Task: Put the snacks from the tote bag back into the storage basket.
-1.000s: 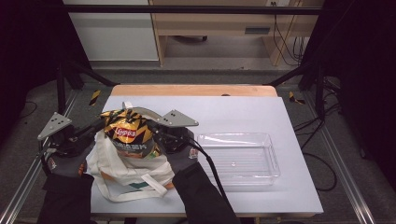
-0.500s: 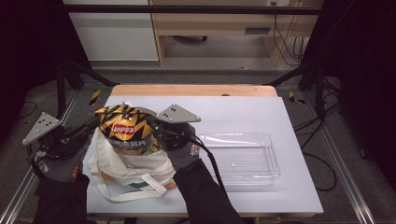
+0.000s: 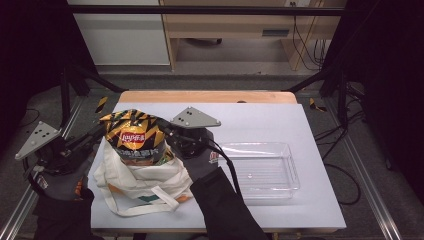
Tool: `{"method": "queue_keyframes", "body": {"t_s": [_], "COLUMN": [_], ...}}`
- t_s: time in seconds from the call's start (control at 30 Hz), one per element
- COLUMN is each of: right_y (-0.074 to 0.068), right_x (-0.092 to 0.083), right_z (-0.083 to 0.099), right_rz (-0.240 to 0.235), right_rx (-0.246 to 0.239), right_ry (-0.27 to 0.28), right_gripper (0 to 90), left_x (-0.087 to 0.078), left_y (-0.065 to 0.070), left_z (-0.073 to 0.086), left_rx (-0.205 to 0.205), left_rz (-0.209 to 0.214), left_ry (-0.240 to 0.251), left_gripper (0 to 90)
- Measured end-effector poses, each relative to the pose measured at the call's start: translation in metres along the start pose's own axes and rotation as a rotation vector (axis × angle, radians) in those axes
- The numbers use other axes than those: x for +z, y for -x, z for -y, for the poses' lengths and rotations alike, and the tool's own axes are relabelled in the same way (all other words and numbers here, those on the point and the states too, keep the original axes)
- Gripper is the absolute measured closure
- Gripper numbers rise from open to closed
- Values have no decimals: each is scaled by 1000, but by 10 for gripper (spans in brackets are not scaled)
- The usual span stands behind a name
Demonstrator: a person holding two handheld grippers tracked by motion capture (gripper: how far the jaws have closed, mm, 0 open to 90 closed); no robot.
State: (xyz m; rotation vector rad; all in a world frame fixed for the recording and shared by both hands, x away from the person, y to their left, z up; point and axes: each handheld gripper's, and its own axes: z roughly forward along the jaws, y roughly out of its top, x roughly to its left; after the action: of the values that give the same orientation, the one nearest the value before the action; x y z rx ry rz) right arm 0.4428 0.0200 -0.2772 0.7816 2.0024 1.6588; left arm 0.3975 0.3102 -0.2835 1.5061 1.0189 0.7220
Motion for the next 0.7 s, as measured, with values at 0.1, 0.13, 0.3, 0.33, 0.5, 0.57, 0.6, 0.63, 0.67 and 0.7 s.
{"method": "queue_keyframes", "body": {"t_s": [0.1,0.13,0.3,0.33,0.5,0.57,0.6,0.63,0.67,0.7], "right_y": [0,0,1,2,5,6,7,8,9,10], "right_x": [-4,-6,-14,-16,-25,-29,-32,-33,-35,-37], "right_z": [-3,-5,-9,-10,-14,-16,-17,-17,-18,-18], "right_rz": [-7,-7,-10,-10,-8,-5,0,2,6,9], "right_rx": [0,-4,-11,-15,-22,-24,-29,-30,-29,-30], "right_ry": [3,5,10,11,14,17,19,19,21,23], "right_gripper": [898,898,899,899,898,899,898,898,898,898], "left_x": [-2,-3,-5,-5,-4,-2,-2,0,1,2], "left_y": [4,5,13,14,23,27,28,30,31,33], "left_z": [-2,-2,-6,-7,-11,-14,-15,-17,-18,-20], "left_rx": [0,-1,3,8,21,28,30,32,37,41], "left_rz": [1,3,10,9,23,27,29,31,32,32], "left_ry": [7,9,19,20,28,29,29,28,25,23], "left_gripper": [893,893,893,894,892,892,892,892,892,892]}}
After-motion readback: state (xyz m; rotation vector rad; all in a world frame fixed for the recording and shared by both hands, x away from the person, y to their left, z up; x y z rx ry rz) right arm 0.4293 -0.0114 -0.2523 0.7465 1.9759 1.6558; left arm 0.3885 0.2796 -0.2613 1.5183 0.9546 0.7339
